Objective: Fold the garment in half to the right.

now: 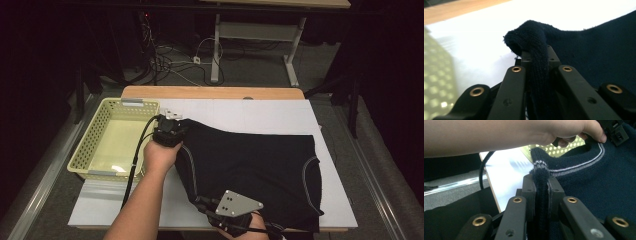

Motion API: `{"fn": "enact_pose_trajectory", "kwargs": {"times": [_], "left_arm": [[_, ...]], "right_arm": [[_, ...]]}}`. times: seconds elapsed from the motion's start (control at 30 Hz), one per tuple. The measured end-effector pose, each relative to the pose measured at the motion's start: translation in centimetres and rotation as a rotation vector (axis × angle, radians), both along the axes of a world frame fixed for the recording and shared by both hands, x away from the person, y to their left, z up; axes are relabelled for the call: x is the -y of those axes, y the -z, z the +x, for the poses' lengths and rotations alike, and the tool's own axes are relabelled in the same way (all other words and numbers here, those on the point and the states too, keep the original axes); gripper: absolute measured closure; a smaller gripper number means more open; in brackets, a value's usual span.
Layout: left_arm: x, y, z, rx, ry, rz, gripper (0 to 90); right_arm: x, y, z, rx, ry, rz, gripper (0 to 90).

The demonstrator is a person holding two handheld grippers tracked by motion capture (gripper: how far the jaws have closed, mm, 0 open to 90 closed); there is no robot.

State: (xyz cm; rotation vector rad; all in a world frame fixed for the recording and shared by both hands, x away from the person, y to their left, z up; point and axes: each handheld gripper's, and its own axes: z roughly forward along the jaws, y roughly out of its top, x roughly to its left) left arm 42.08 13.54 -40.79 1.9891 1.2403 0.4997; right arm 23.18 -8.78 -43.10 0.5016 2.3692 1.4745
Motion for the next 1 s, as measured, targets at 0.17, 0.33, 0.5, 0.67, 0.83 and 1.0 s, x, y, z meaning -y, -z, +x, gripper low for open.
{"fn": "enact_pose_trajectory", "kwargs": {"times": [0.17,0.33,0.5,0.67,0.83,1.0], "left_arm": [[-1.8,-1.4,-1.0,0.021,-0.034,0.011,81.4],[-4.0,-2.6,-2.0,0.033,-0.075,0.022,81.6],[-4.7,-2.8,-2.4,0.027,-0.081,0.021,81.7],[-3.4,-2.5,-1.8,0.026,-0.065,0.009,81.5],[-1.0,-2.3,-0.9,0.036,-0.022,0.011,81.4],[2.0,-2.3,0.2,0.044,0.037,-0.002,81.4]], "right_arm": [[-1.1,-0.4,-0.2,0.006,-0.037,0.017,81.3],[-2.6,-0.9,-0.7,0.021,-0.081,0.036,81.3],[-3.4,-1.3,-1.2,0.032,-0.101,0.043,81.3],[-2.7,-1.0,-1.1,0.032,-0.075,0.035,81.2],[-0.7,-0.8,-0.9,0.028,-0.021,0.036,81.3],[1.7,-0.7,-0.9,0.023,0.042,0.040,81.2]]}}
